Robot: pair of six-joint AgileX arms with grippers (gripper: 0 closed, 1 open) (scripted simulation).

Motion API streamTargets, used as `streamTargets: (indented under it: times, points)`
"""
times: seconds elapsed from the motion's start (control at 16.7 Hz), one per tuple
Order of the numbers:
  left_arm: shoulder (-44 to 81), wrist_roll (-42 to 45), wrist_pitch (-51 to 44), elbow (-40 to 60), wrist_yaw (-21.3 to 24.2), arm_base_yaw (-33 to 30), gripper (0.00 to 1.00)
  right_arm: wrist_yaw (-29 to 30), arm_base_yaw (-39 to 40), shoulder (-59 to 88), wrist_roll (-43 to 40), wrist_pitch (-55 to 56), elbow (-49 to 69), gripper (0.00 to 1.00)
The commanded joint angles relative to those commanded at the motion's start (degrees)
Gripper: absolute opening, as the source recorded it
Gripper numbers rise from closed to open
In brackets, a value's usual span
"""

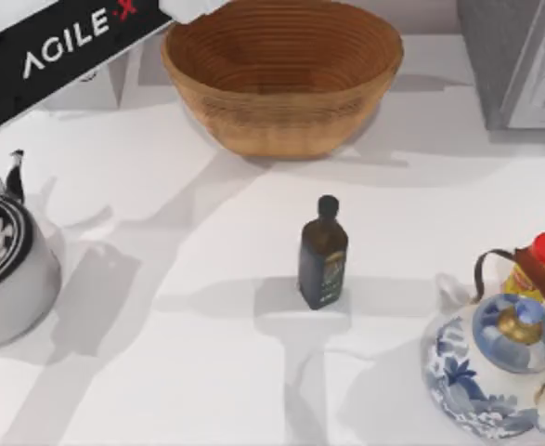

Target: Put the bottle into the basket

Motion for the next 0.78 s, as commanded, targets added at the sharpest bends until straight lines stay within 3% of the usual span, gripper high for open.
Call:
streamTargets:
  times: [0.48, 0.78]
  points:
    - [0.00, 0.00, 0.00, 0.00, 0.00, 0.00, 0.98, 0.00, 0.00, 0.00, 0.00, 0.00, 0.00, 1.00]
    - [0.00, 0.00, 0.00, 0.00, 0.00, 0.00, 1.00, 0.00, 0.00, 0.00, 0.00, 0.00, 0.00, 1.00]
